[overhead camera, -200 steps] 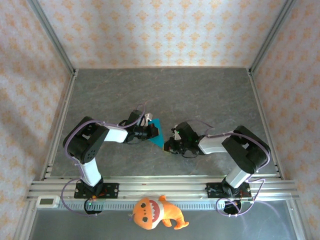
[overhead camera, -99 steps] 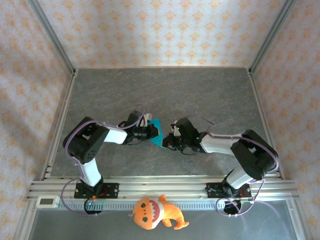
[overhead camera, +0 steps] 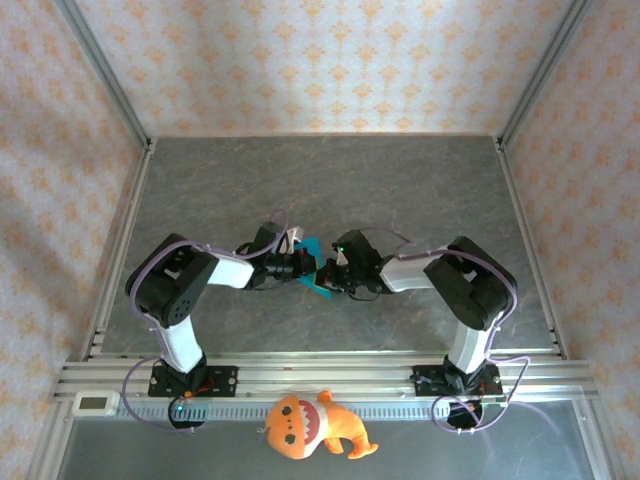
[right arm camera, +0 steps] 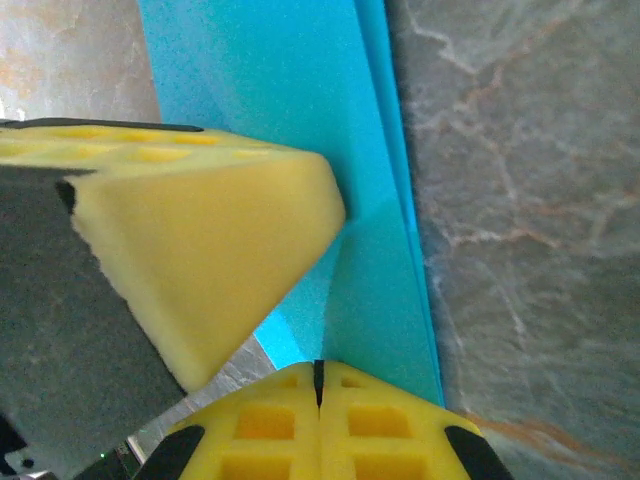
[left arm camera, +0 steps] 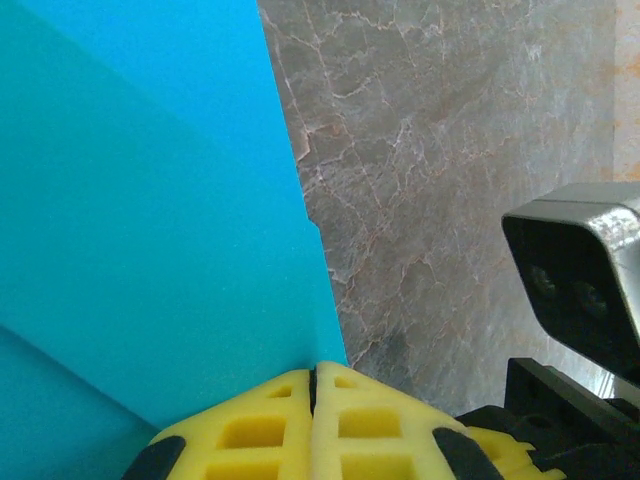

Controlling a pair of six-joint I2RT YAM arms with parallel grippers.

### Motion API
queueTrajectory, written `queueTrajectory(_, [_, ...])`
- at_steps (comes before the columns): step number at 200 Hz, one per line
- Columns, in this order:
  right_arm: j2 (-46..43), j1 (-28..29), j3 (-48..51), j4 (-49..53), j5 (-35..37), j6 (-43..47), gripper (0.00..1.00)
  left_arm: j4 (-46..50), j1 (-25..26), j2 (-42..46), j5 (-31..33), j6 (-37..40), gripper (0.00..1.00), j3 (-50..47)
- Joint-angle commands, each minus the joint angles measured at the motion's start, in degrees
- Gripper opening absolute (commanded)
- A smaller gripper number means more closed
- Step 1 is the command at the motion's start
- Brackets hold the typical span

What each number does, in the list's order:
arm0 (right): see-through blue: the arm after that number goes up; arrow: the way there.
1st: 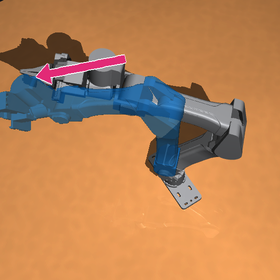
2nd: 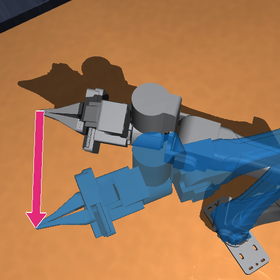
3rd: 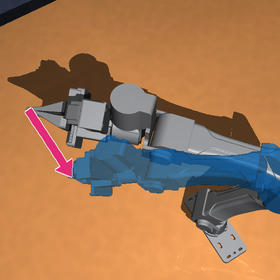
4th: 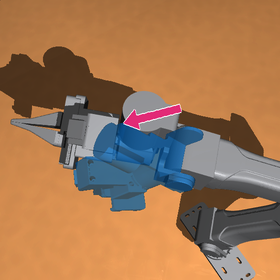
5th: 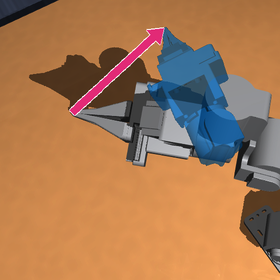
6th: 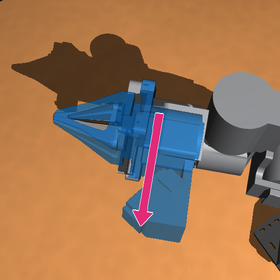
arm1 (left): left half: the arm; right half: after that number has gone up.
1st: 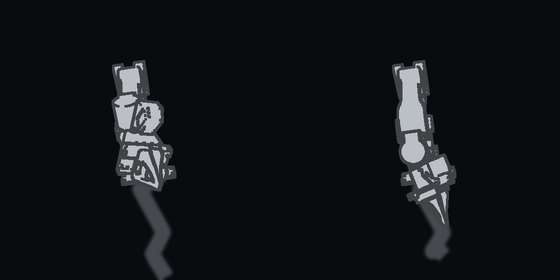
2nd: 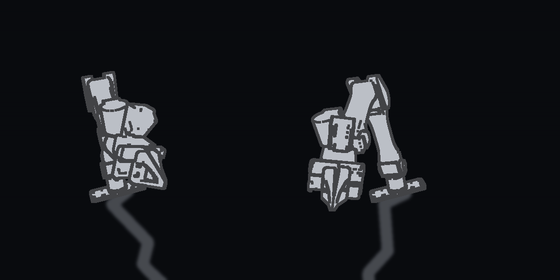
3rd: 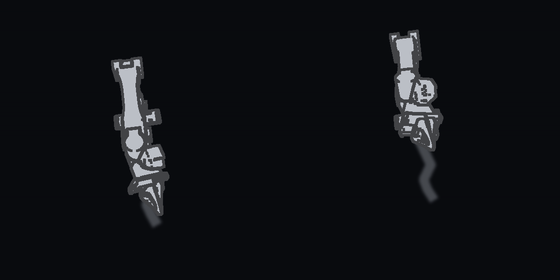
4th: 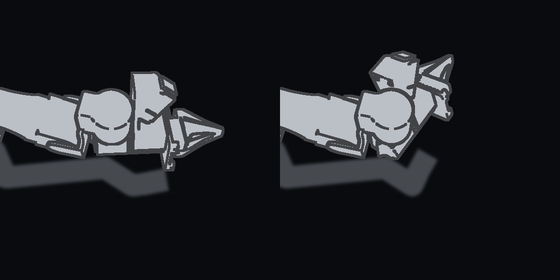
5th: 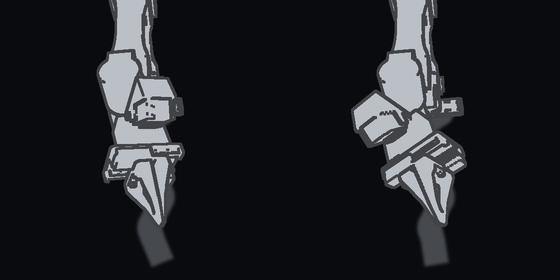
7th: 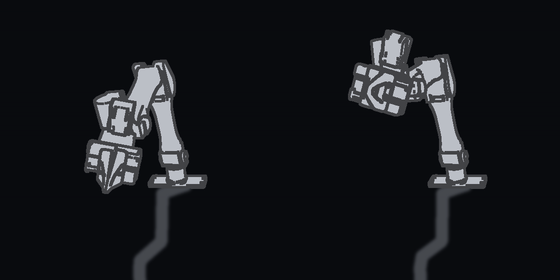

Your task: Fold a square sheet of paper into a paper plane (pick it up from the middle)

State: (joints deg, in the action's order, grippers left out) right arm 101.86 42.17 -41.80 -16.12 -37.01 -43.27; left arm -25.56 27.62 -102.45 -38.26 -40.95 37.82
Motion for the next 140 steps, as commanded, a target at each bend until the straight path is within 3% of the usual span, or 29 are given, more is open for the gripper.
queueTrajectory(1, [-2.1,0.1,7.4,5.8,2.2,0.4,0.0,5.6,0.0,-1.8,1.7,-1.5,0.0,-3.8])
queueTrajectory(37, [-7.5,0.0,9.6,7.9,0.7,2.7,0.0,0.0,2.5,-1.1,-0.5,-6.8,0.0,-6.6])
queueTrajectory(78, [-12.7,-0.4,7.6,5.6,1.0,0.2,0.0,-0.6,3.7,-0.9,0.9,-7.3,0.0,-7.0])
queueTrajectory(140, [-3.5,-1.2,1.5,2.0,2.7,-1.3,0.0,1.2,3.7,-1.4,1.6,-6.3,0.0,-5.3])
